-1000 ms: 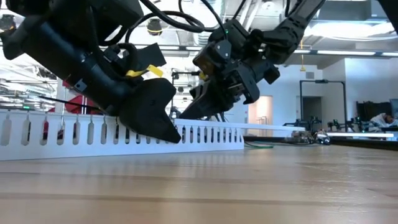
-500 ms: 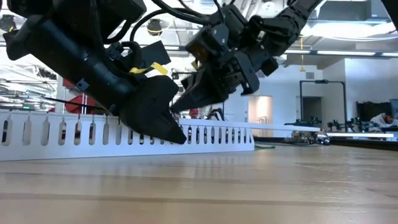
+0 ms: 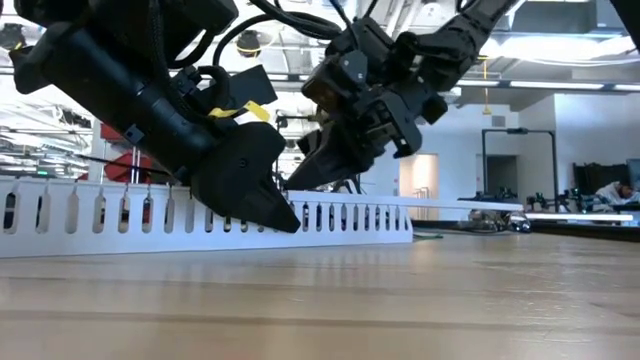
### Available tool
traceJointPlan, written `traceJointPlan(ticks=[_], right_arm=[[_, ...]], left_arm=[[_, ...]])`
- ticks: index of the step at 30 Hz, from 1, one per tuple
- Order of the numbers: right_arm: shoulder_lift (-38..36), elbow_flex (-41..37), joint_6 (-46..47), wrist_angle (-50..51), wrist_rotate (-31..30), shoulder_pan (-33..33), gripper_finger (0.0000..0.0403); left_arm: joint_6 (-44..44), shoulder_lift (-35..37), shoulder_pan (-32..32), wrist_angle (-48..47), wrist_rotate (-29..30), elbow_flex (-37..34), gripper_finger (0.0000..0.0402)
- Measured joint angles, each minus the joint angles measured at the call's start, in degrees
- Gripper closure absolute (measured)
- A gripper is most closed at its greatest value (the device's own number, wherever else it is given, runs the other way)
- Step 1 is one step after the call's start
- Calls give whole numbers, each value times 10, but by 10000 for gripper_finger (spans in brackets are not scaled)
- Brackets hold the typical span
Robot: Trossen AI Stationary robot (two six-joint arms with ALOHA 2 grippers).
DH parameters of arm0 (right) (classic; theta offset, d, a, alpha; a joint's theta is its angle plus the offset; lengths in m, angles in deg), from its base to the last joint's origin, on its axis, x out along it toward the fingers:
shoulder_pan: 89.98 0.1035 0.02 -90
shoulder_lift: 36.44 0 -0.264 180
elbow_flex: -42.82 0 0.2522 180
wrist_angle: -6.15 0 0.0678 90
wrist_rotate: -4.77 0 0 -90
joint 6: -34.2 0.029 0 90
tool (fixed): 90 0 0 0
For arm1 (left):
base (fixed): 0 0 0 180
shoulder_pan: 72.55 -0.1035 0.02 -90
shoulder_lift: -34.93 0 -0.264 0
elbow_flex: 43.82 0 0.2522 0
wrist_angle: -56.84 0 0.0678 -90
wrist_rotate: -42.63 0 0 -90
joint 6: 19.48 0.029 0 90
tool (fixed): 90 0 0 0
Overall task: Ziptie cables
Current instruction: Close the white cable duct
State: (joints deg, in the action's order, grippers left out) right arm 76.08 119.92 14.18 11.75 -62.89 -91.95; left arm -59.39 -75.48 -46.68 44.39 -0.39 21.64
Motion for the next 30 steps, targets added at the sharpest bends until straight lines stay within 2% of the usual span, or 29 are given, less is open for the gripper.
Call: traceJointPlan(ticks=[7,11,15,21,30], right_arm=[[43,4,7,-9,18,-9,403],[45,4,21,-11,14,-14,403],[46,3,30,-13,14,-21,403],[46,2,31,-21,14,-30,403],[47,1,31,-25,18,-38,403]], left_arm=[[-10,-1,1,-2,27,-1,170],[-54,-1,2,-4,28,-1,170],[-109,1,1,-46,2,1,170],[-138,2,11,-105,-27,2,170],[-117,4,28,-142,-21,2,170]])
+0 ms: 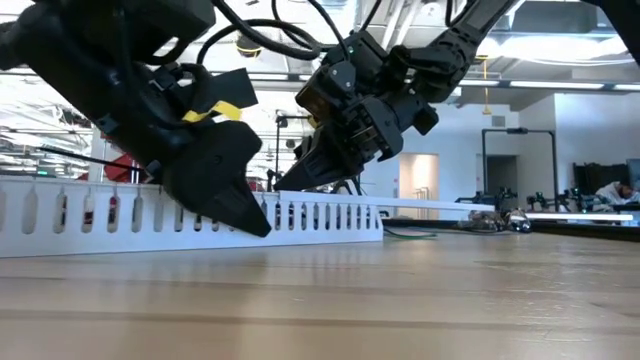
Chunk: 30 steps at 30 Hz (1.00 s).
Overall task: Ziptie cables
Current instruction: Close the white cable duct
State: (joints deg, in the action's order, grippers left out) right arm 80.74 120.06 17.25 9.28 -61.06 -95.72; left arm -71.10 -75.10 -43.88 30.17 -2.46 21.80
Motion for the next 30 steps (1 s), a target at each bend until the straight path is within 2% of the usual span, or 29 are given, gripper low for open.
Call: traceJointPlan(ticks=[5,9,13,16,23,30], right_arm=[[1,-1,0,-13,2,0,403],[1,-1,1,-37,3,7,403],[2,-2,18,-59,0,10,403],[3,-2,19,-60,-4,14,403],[2,-2,23,-50,6,25,403],[-14,-2,31,-45,44,15,401]], left_arm=[[-19,-1,6,-19,25,-1,170],[-13,-2,4,-23,69,-3,170],[5,-1,-11,-26,84,-5,170],[19,-1,-29,-14,72,-5,170],[97,-1,-41,82,50,-3,170],[98,-2,-45,100,24,3,170]])
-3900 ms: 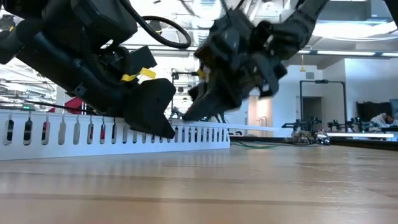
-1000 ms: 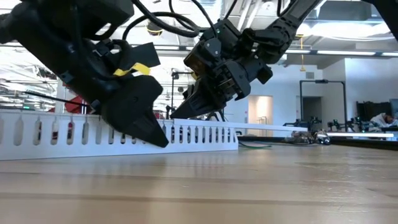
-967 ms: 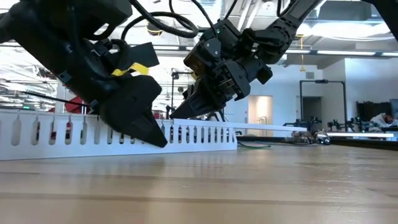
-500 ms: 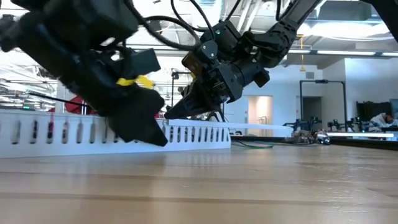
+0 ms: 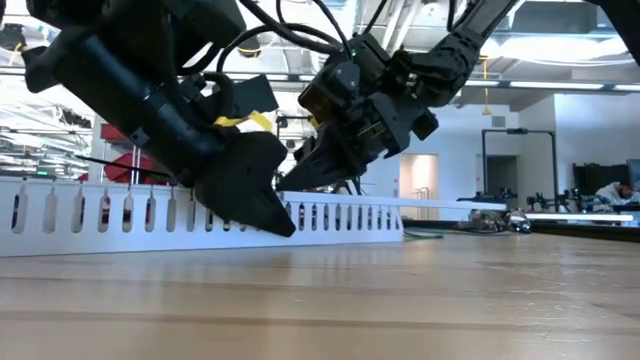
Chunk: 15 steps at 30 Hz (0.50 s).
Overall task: Ziptie cables
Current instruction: Close the white cable duct
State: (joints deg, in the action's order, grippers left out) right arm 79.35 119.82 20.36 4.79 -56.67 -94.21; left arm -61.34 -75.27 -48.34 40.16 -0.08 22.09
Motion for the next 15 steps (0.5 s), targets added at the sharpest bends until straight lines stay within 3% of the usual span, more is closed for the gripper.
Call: traceJointPlan(ticks=[7,11,15], right_arm=[[-34,3,9,14,65,10,360],[-61,33,-11,84,57,15,322],[-76,62,-72,207,6,11,276]], left_arm=[[32,0,-2,38,-40,1,170],[48,1,-7,47,-62,1,170],[64,1,-11,49,-68,1,170]])
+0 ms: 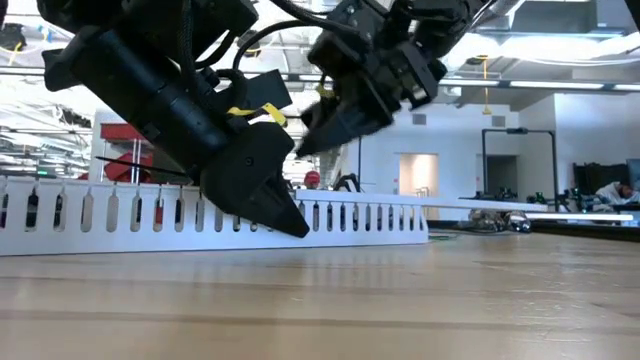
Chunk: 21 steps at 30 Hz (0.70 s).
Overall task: Ziptie cables
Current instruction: Close the white cable duct
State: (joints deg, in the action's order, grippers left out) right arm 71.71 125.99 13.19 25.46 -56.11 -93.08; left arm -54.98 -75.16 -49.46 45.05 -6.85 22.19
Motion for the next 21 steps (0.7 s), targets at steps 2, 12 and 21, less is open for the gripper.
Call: traceJointPlan(ticks=[2,12,21], right_arm=[[-1,3,-23,37,-21,-4,254],[0,3,-63,81,-80,-8,226],[-1,3,-61,89,-88,-16,250]], left_arm=[[15,0,-2,6,2,0,170],[72,-2,-2,29,26,-1,171],[45,-2,-3,43,30,-1,171]])
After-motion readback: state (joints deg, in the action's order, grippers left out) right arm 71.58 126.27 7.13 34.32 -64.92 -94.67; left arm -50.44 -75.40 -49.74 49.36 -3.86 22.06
